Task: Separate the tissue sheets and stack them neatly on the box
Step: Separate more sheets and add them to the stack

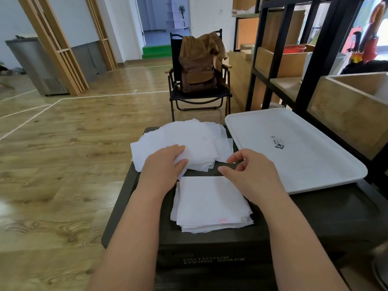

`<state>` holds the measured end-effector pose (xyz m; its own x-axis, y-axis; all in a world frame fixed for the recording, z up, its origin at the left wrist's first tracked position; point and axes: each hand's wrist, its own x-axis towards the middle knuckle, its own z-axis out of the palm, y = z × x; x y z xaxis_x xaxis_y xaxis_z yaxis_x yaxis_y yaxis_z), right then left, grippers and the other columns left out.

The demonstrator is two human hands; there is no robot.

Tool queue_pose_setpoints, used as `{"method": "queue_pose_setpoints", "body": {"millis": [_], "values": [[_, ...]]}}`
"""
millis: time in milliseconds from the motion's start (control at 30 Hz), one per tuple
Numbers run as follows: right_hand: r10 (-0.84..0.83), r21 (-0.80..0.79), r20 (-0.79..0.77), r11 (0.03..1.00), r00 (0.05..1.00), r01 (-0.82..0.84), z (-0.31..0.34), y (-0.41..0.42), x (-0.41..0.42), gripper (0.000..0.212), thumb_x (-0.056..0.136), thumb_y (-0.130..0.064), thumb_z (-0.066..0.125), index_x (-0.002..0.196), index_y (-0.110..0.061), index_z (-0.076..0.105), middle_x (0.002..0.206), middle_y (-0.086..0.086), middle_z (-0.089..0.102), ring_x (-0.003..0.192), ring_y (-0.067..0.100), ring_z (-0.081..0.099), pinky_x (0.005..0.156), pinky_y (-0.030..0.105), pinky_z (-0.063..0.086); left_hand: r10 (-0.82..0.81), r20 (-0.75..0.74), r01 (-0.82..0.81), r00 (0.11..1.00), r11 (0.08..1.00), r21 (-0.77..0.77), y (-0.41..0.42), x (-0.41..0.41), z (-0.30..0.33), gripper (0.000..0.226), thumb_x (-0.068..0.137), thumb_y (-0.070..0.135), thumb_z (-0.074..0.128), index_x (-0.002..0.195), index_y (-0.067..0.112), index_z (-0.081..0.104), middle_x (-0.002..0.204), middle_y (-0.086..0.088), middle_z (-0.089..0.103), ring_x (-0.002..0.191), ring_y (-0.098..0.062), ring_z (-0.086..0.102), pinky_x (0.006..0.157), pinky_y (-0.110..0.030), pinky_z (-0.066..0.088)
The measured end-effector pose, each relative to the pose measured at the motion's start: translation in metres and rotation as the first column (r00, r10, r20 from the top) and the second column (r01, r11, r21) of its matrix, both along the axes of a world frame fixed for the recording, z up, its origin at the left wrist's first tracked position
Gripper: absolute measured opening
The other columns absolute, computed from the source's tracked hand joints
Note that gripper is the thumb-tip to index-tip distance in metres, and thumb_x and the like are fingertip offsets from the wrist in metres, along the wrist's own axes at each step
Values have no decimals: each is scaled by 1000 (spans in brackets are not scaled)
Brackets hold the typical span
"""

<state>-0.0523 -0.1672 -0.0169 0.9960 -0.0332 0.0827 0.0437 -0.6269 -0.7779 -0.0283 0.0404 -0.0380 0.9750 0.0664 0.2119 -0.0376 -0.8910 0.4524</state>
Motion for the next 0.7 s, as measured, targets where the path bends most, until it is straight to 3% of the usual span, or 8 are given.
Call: {"method": "queue_pose_setpoints", "body": {"millis": [267,500,700], "values": [[1,-9,7,1000,1000,-1,-3,1,1,20,82,-42,73,87,-35,55,73,-12,56,70,0,52,55,15,32,26,43,-26,999,1000,-4,2,2,-4,47,97,19,57,143,22,51,146,2,52,134,-19,46,113,-33,32],[6,-7,-2,1000,1000,-6,-3,2,2,20,82,-42,73,90,-34,56,75,-11,56,71,2,53,56,17,35,-26,50,26,998,1000,2,4,4,-6,49,93,21,63,142,21,53,143,2,55,134,-19,45,110,-30,30],[4,-6,0,1000,1000,-4,-4,1,2,20,82,-42,73,90,-34,57,74,-11,56,71,2,53,56,16,33,-37,30,39,999,997,-67,5,3,-5,54,90,37,69,140,25,54,145,6,52,136,-15,42,111,-29,30]]}}
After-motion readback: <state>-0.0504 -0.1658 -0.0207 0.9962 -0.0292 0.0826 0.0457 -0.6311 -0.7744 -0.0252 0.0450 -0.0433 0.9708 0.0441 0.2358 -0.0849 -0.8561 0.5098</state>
